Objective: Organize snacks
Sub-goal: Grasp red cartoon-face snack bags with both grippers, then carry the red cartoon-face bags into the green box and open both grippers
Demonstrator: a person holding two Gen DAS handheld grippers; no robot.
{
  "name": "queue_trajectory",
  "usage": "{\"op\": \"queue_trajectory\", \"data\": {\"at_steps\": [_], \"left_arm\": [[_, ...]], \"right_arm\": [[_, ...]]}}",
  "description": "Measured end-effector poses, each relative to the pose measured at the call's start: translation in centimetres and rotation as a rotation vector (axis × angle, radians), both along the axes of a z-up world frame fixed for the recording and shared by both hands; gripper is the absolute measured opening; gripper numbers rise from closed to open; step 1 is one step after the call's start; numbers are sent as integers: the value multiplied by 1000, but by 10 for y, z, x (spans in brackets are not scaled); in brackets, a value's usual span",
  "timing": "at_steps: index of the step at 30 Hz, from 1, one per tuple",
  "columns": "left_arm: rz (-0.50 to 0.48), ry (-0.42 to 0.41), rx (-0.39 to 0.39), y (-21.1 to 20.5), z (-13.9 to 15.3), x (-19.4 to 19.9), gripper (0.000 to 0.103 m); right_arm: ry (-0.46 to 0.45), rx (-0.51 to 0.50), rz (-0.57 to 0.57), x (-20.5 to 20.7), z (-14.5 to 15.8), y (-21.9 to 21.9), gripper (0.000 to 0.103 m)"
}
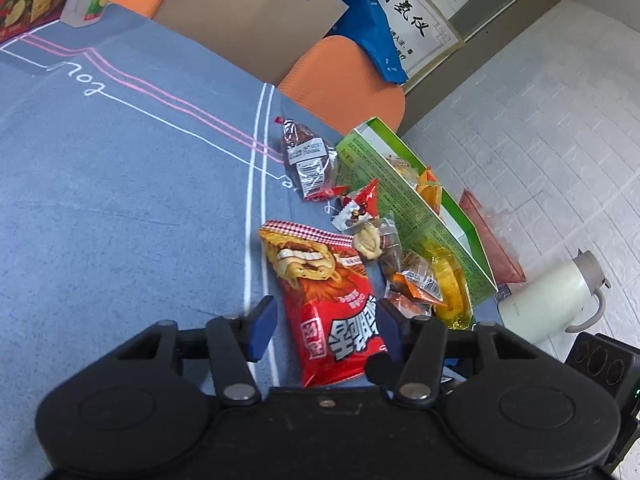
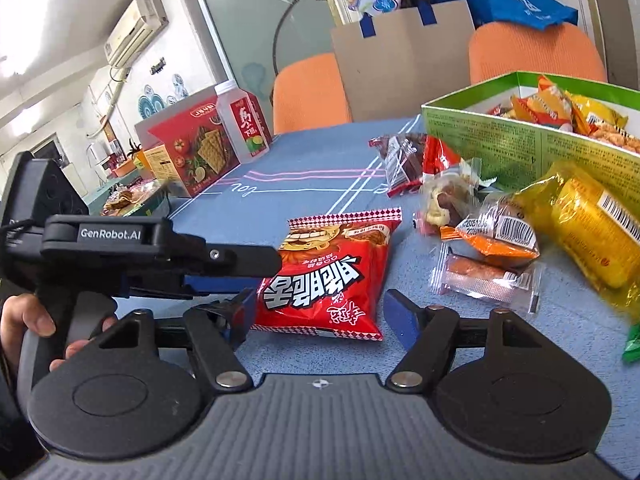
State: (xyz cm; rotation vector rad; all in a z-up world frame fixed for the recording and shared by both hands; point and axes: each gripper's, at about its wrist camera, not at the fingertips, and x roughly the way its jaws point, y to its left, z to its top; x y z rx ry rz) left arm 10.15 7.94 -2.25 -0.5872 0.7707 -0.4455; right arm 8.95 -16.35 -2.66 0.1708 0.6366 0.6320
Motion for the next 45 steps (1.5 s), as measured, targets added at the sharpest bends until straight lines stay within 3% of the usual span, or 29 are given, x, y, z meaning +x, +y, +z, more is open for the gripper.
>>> {"op": "queue_trajectory", "data": {"at_steps": [6, 11, 13, 17, 27, 36, 45], "left_arm": [[-2, 17, -17, -5, -6, 7, 72], [-5, 25, -33, -4, -12, 10, 46], [-1, 28, -32, -2, -13, 10, 43], [1, 15, -20, -5, -10, 5, 41], [-51, -113, -21, -37, 38, 11, 41], [-177, -176, -8, -113, 72, 63, 41], [-274, -205, 23, -190, 78, 118, 41]], "right_arm": [[27, 0, -34, 6, -5, -4, 103], [57, 32, -43, 14, -11, -7, 94], [46, 19, -34, 13, -11, -5, 92], [22, -8, -50, 11, -9, -4, 77], [-133, -23, -109, -5, 25, -22, 76], [-242, 25, -261, 9, 50, -78, 76], [-285, 50, -398, 41, 48, -139, 76]]}}
